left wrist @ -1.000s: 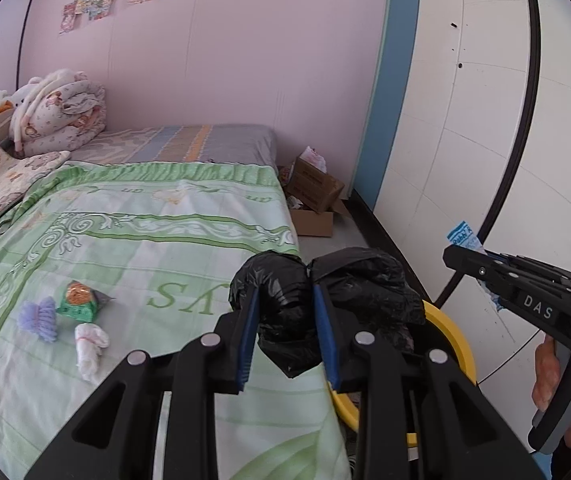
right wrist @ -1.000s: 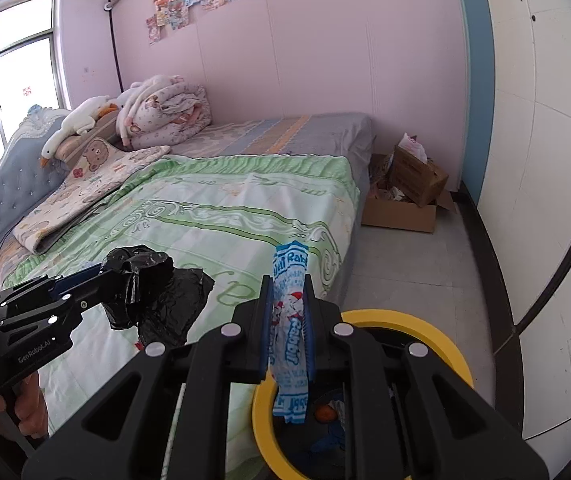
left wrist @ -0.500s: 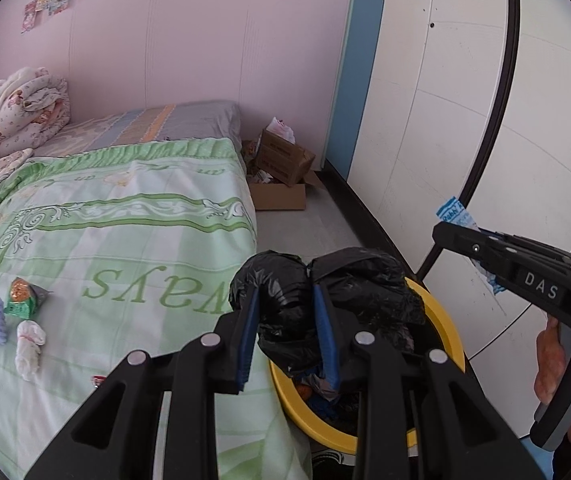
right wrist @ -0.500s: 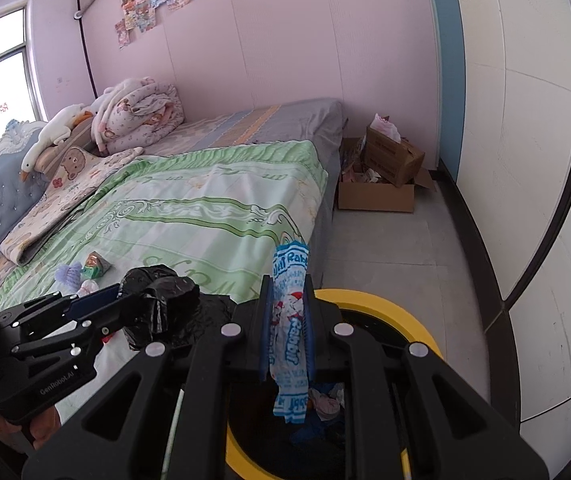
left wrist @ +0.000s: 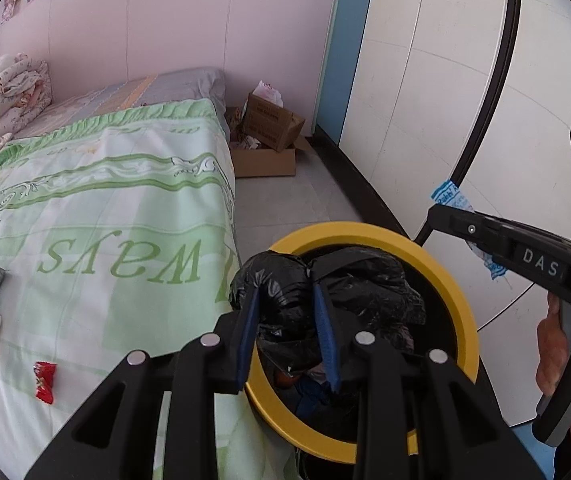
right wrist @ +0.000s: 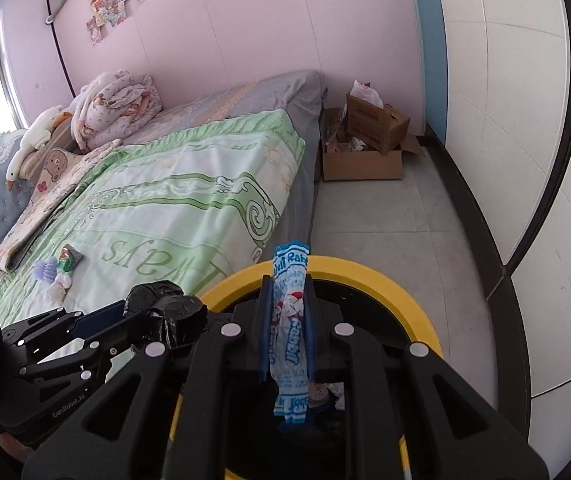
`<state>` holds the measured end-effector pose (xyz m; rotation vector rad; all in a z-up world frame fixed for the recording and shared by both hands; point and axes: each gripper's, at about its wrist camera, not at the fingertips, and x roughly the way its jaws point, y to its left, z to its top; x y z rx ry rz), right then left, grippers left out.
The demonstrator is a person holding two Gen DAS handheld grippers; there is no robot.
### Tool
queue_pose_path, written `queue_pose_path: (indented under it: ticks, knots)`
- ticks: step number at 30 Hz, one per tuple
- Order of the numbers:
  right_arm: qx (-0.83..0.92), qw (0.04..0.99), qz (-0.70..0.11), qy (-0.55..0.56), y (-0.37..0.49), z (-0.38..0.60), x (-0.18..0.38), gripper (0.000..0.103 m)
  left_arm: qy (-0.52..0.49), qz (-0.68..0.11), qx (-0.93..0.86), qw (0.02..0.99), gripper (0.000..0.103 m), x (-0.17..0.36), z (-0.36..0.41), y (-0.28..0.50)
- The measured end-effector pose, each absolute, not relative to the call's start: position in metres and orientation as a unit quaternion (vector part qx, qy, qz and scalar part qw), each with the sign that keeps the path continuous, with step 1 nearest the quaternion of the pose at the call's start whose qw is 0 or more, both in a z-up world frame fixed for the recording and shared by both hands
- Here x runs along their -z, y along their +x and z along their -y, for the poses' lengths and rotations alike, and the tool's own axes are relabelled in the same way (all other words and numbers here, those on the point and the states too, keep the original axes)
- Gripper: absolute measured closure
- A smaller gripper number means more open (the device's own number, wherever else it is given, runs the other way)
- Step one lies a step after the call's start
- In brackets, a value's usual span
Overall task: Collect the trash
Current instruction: 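Open both tools to drop the wrapper and black bag into the bin, then move both tools back over the remaining trash on the bed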
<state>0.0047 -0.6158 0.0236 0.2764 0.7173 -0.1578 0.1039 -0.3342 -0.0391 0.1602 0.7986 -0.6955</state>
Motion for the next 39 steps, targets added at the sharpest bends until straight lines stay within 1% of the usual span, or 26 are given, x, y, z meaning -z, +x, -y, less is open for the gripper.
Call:
queue_pose_path:
  ticks: [9,11,12,14,15,16,17,19,28,31,33,36,39]
  knots:
    - [0.087,0.918,-0.355,0.154,0.006,0.629,-0.006,0.089,0.081,-0.397,0.332,0.852,0.076,0.056,0.343,0.106]
    - [0.091,0.917,-0.355,0.156,0.006,0.63,-0.004,0.089,0.079,-0.399,0.33,0.852,0.07,0.059,0.344,0.106]
    - [0.092,0.917,-0.355,0.157,0.006,0.63,-0.003,0.088,0.079,-0.399,0.329,0.852,0.069,0.059,0.344,0.105]
    - [0.095,0.916,-0.355,0.161,0.006,0.631,-0.003,0.081,0.078,-0.401,0.328,0.852,0.066,0.06,0.344,0.106]
    - [0.096,0.916,-0.355,0.163,0.006,0.632,-0.002,0.072,0.078,-0.402,0.327,0.852,0.065,0.06,0.344,0.105]
    - [0.098,0.916,-0.353,0.165,0.006,0.633,-0.002,0.069,0.078,-0.401,0.326,0.853,0.061,0.06,0.344,0.105]
    - [0.099,0.916,-0.352,0.167,0.006,0.634,-0.002,0.069,0.077,-0.401,0.324,0.853,0.058,0.061,0.343,0.105]
    - [0.104,0.916,-0.35,0.169,0.005,0.634,-0.002,0.069,0.075,-0.4,0.322,0.855,0.056,0.061,0.342,0.105]
    - [0.112,0.915,-0.344,0.18,-0.002,0.639,-0.004,0.069,0.068,-0.395,0.321,0.858,0.054,0.052,0.336,0.104]
    - [0.113,0.916,-0.341,0.179,-0.005,0.639,-0.008,0.069,0.066,-0.385,0.319,0.863,0.05,0.045,0.331,0.102]
    - [0.112,0.917,-0.339,0.179,-0.005,0.637,-0.011,0.069,0.065,-0.381,0.319,0.866,0.049,0.04,0.327,0.102]
    - [0.113,0.919,-0.334,0.176,-0.008,0.634,-0.019,0.067,0.059,-0.376,0.315,0.87,0.049,0.033,0.318,0.102]
    - [0.113,0.921,-0.329,0.175,-0.011,0.629,-0.027,0.062,0.054,-0.371,0.309,0.874,0.048,0.026,0.308,0.102]
